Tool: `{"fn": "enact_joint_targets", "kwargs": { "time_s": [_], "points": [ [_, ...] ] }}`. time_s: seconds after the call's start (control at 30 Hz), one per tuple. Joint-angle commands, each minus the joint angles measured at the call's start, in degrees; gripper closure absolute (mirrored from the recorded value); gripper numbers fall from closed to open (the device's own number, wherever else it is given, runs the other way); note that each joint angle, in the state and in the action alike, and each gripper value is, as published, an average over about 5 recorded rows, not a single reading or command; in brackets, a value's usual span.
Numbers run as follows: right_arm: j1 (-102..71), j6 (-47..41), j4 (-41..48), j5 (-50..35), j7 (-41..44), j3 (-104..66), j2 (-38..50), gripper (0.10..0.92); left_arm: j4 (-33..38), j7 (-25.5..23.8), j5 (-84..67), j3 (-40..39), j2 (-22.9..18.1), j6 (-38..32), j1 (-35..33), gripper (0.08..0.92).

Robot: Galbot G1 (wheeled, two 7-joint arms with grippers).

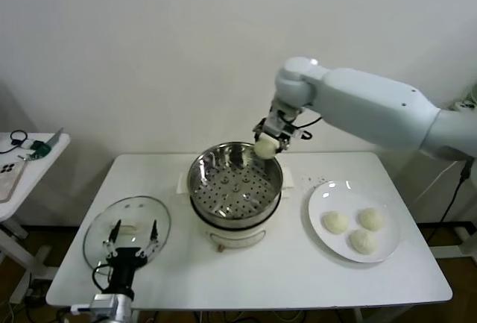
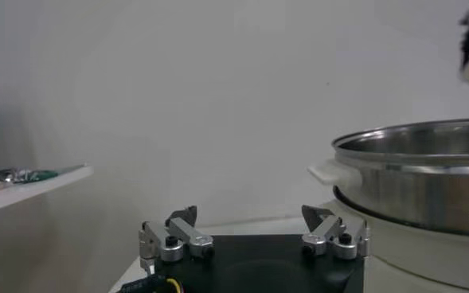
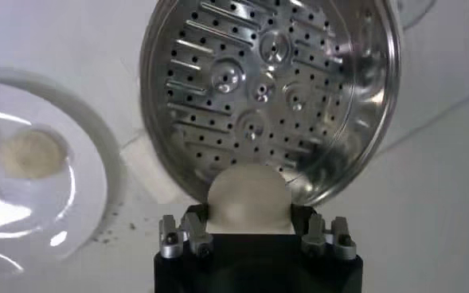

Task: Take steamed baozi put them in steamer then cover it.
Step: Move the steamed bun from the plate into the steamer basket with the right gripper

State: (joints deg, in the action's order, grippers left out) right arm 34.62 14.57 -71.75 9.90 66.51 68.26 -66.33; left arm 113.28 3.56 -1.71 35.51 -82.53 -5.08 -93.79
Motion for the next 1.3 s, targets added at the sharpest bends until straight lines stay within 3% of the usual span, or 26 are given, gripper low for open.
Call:
{"fn": "enact_joint_targets", "kwargs": {
  "time_s": [0.03, 0.4, 0.93, 1.3],
  "points": [
    [-5.2, 7.1, 4.5, 13.0, -0.8, -1.1, -11.3, 0.347, 0.3, 0.0, 0.1, -0.2, 0.4, 0.3, -0.3, 0.177],
    [-10.9, 9.7, 13.5, 19.1, -1.2, -2.2, -14.5, 0.347, 0.5, -0.1, -0.1, -0.3, 1.2, 1.0, 0.2, 0.177],
    [-13.9, 10.3, 16.5, 17.7, -2.1, -2.2, -15.0, 0.329, -0.5, 0.2, -0.2, -1.6, 1.8, 1.8, 2.2, 0.177],
    [-11.4, 12.8, 15.3, 12.6, -1.4, -3.9, -13.4, 0.206, -0.6, 0.3, 0.0, -1.8, 1.7, 1.9, 2.4, 0.177]
  ]
}}
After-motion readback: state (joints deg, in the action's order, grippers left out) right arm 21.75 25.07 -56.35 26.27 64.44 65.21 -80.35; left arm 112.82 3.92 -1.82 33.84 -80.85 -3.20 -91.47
